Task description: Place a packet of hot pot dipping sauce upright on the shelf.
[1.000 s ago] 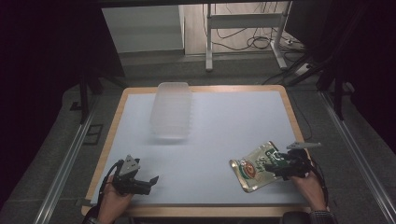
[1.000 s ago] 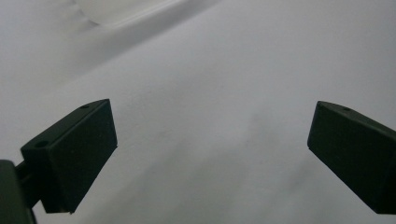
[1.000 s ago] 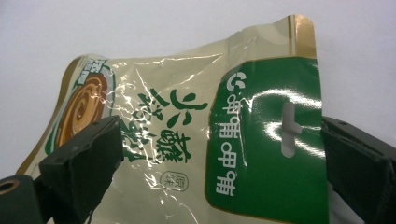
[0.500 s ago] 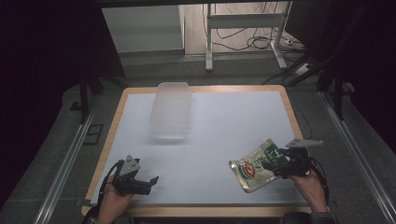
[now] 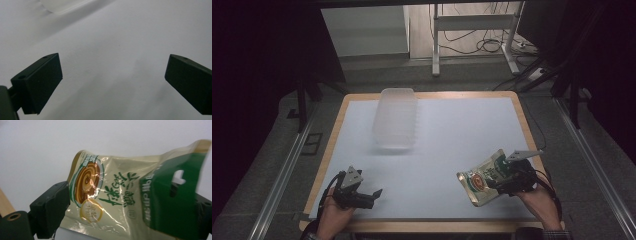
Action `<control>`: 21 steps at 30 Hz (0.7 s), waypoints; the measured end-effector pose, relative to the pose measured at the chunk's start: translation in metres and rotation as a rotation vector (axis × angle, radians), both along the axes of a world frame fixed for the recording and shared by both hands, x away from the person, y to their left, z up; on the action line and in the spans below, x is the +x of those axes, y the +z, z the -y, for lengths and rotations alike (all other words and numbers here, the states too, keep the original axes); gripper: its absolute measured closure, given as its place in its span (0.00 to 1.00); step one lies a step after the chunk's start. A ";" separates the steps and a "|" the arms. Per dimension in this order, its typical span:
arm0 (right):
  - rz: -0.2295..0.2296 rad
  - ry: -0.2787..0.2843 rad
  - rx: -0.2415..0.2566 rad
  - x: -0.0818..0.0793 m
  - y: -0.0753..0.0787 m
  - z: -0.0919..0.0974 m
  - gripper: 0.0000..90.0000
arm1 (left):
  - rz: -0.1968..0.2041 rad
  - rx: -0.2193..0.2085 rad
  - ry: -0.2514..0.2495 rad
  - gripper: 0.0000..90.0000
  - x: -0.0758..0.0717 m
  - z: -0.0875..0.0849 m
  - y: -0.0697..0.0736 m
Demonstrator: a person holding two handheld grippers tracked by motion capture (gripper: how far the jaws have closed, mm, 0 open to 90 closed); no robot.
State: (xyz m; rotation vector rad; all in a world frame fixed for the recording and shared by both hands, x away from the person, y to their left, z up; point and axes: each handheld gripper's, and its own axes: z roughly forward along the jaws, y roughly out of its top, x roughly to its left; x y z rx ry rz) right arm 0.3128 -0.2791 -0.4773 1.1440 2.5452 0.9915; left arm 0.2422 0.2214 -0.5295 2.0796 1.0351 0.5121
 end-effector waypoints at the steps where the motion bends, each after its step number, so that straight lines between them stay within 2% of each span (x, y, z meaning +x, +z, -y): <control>1: -0.004 0.003 -0.011 0.001 -0.001 -0.002 0.06 | 0.000 0.000 0.000 0.01 0.000 0.000 0.000; 4: -0.030 -0.013 -0.030 0.004 -0.004 -0.005 0.06 | -0.002 0.009 -0.002 0.01 0.000 0.001 -0.001; 6: -0.051 -0.010 -0.062 0.006 -0.007 -0.008 0.06 | -0.002 0.010 -0.002 0.01 0.001 0.001 -0.001; 8: -0.056 -0.016 -0.079 0.007 -0.008 -0.010 0.06 | -0.003 0.010 -0.002 0.01 0.001 0.001 -0.001; 9: -0.056 -0.029 -0.082 0.009 -0.009 -0.010 0.12 | -0.005 0.012 -0.002 0.01 0.001 0.001 -0.001; 10: -0.056 -0.029 -0.082 0.009 -0.009 -0.010 0.12 | -0.005 0.012 -0.002 0.01 0.001 0.001 -0.001; 11: -0.051 -0.041 -0.102 0.010 -0.009 -0.011 0.17 | -0.007 0.015 -0.003 0.01 0.001 0.001 -0.001; 13: -0.057 -0.061 -0.110 0.011 -0.009 -0.013 0.27 | -0.007 0.016 -0.004 0.01 0.001 0.001 -0.001; 14: -0.057 -0.061 -0.110 0.011 -0.009 -0.013 0.27 | -0.007 0.018 -0.004 0.01 0.001 0.001 -0.001; 15: -0.048 -0.083 -0.134 0.011 -0.010 -0.013 0.36 | -0.008 0.019 -0.004 0.01 0.001 0.001 -0.001; 16: -0.048 -0.087 -0.138 0.012 -0.010 -0.012 0.40 | -0.007 0.020 -0.003 0.01 0.001 0.001 -0.002; 18: -0.056 -0.096 -0.138 0.013 -0.011 -0.010 0.50 | -0.008 0.021 -0.003 0.01 0.001 0.001 -0.002; 20: -0.058 -0.092 -0.134 0.014 -0.011 -0.010 0.52 | -0.009 0.022 -0.003 0.01 0.001 0.002 -0.002; 21: -0.050 -0.077 -0.096 0.013 -0.008 -0.007 0.54 | -0.009 0.022 -0.002 0.01 0.001 0.002 -0.002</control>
